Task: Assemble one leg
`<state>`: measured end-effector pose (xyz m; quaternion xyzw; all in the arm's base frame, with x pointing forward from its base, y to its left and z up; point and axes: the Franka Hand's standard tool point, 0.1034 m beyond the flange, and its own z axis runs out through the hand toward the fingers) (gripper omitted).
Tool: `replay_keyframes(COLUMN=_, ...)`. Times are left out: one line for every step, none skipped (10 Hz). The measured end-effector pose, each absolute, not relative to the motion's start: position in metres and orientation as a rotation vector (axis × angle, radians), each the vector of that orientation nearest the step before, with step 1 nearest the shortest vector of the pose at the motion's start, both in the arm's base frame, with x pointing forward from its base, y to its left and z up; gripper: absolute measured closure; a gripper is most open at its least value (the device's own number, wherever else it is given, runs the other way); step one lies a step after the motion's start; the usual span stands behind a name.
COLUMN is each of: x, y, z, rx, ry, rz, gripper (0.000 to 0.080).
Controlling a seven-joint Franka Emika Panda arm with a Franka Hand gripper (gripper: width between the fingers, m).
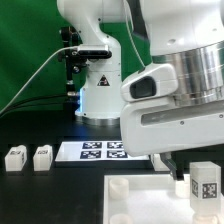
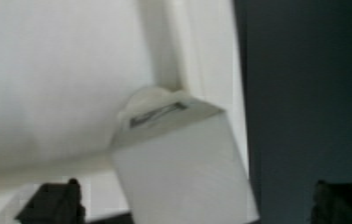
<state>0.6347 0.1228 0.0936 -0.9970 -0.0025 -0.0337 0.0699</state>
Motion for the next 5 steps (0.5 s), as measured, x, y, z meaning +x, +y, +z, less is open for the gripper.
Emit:
replay_keyframes(x=0.6341, y=0.1258, z=0.0910, rx=-3.006, ry=-0.182, rz=-0.116, gripper=0.0150)
replay_keyframes(x=0.6345, y=0.1241, z=0.0910, rx=-3.003, ry=-0.193, rz=-0.117, gripper=0.0150)
replay_keyframes(x=0.6343, y=0.1250, z=0.0908, rx=-3.005, ry=-0.133, rz=-0.113, gripper=0.0162)
replay_keyframes(x=0.6342, y=0.1249, z=0.0906, rx=-3.005, ry=-0.148, rz=-0.113, gripper=0.0162)
replay_keyframes(x=0.6341, y=0.1257, z=0.0906, rx=-3.001, ry=-0.072, rz=-0.107, gripper=0.0324)
